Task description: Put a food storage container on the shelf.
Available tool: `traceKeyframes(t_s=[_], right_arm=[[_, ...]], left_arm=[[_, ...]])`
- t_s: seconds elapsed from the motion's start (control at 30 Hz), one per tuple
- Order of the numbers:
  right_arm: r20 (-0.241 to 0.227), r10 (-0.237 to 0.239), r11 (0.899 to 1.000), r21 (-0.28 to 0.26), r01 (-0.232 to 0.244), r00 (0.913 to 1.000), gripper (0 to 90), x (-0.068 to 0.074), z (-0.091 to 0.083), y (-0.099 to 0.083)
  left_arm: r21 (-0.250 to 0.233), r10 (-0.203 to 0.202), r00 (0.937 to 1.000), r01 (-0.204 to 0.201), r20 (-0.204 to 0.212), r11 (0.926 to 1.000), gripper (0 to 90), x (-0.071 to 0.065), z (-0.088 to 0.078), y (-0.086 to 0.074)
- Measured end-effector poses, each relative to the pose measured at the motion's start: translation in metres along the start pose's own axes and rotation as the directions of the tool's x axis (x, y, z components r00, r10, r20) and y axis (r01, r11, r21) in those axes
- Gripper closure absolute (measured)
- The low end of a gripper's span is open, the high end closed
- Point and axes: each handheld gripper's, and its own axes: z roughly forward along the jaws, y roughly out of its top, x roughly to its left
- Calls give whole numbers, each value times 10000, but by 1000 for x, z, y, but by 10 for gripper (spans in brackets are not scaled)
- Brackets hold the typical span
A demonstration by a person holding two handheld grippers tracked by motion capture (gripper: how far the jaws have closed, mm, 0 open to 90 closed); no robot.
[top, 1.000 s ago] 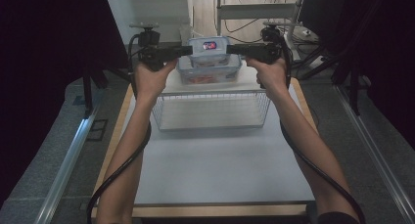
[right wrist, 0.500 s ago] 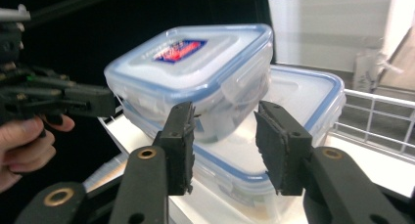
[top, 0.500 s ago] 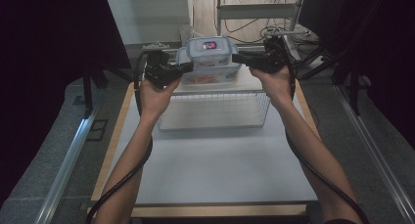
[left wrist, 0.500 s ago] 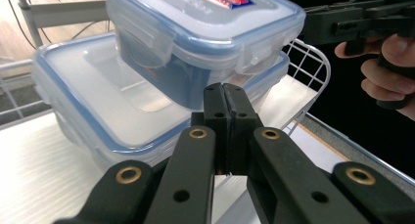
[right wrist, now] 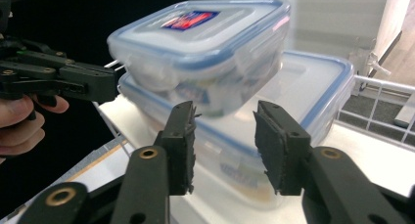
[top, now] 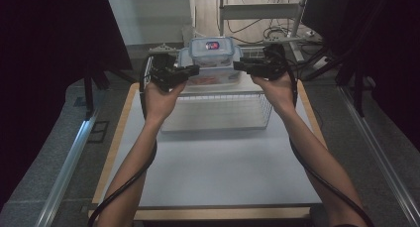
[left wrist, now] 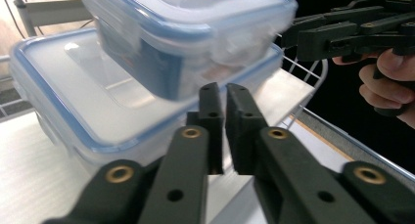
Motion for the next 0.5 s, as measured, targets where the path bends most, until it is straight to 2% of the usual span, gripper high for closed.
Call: traceKeyframes(t_s=[0.1, 0.17, 0.27, 0.4, 0.5], right_arm=[[-101, -142, 9999, -31, 142, 9998, 514, 5, -7, -9], [-54, -362, 9993, 72, 362, 9993, 469, 9, -10, -16], [45, -743, 9970, 228, 742, 9972, 408, 15, -15, -29], [-3, -925, 9947, 440, 924, 9957, 344, 20, -20, -47], [-66, -1090, 9925, 557, 1092, 9940, 295, 24, -22, -59]], left_arm=[[-9, 207, 9997, -208, -152, 9998, 707, -8, -4, -9], [11, 342, 9991, -342, -233, 9994, 596, -14, -7, -17], [62, 664, 9968, -662, -455, 9978, 476, -21, -11, -29], [324, 1039, 9930, -1022, -565, 9942, 359, -27, -14, -46], [478, 1122, 9922, -1097, -544, 9928, 298, -30, -15, -61]])
